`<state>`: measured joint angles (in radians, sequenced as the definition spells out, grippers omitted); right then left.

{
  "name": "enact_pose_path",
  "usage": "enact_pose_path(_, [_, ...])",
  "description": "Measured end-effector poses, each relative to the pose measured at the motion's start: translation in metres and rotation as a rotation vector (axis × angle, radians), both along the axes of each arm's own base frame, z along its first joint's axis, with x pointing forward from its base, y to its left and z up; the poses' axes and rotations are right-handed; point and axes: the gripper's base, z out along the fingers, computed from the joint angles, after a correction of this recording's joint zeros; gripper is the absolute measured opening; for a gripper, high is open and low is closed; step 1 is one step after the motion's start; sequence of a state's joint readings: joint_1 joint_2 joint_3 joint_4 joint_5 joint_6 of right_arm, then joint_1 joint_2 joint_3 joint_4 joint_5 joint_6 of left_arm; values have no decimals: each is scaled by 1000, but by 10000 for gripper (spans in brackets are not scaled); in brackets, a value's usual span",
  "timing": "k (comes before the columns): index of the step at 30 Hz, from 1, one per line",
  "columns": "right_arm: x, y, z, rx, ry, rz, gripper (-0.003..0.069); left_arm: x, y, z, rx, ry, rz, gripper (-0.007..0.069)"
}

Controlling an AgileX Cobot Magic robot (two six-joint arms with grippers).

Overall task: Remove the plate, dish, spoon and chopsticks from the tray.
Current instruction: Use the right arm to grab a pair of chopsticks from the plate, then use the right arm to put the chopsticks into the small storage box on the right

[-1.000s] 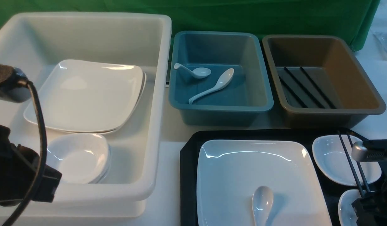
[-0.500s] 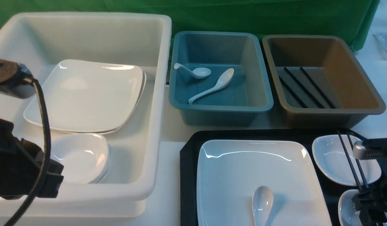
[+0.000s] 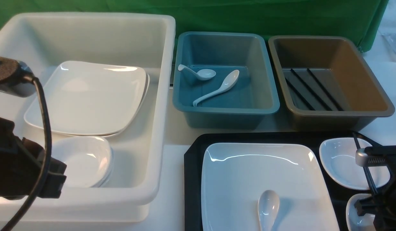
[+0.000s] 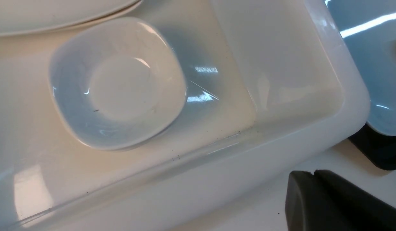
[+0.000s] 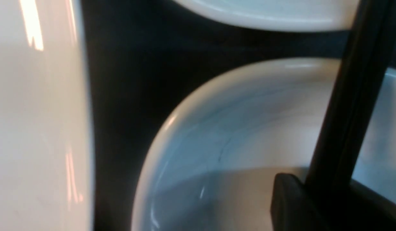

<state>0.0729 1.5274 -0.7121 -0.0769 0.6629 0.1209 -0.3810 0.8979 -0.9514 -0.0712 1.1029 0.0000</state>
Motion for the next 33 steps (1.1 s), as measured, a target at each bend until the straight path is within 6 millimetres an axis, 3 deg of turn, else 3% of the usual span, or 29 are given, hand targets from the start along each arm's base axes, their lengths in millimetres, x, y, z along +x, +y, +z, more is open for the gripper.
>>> enact_pose_path(4, [-1, 0, 2, 5, 0, -8, 160, 0, 0, 0, -1, -2, 0, 1])
enact_pose_path(7, [-8, 2, 15, 31, -15, -16, 160, 0, 0, 0, -1, -2, 0, 1])
enact_pose_path(11, [-23, 4, 43, 70, -90, -21, 160, 0, 0, 0, -1, -2, 0, 1])
enact_pose_path(14, [-39, 5, 77, 106, -228, -27, 160, 0, 0, 0, -3, -7, 1, 1])
enact_pose_path(16, [-39, 5, 90, 113, -279, -22, 160, 1, 0, 1, -5, -11, 1, 1])
enact_pose_path(18, [-30, 6, 118, 121, -381, 1, 160, 2, -1, 2, -13, -31, 2, 1])
enact_pose_path(21, [3, 9, 155, 131, -514, 10, 160, 4, -1, 3, -22, -54, 4, 1])
enact_pose_path(22, [6, 9, 157, 132, -522, 10, 160, 4, -1, 3, -23, -55, 4, 1])
enact_pose_path(25, [71, 14, 186, 141, -612, 12, 160, 4, -2, 4, -25, -60, 5, 1])
enact_pose_path(26, [75, 14, 186, 143, -613, 12, 160, 4, -2, 4, -25, -60, 5, 1])
enact_pose_path(27, [109, 17, 187, 146, -627, 11, 160, 4, -2, 4, -25, -60, 5, 1])
enact_pose_path(28, [124, 18, 184, 147, -627, 11, 160, 4, -2, 4, -25, -60, 5, 1])
enact_pose_path(33, [189, 23, 149, 148, -585, 2, 160, 3, -1, 3, -19, -46, 4, 1])
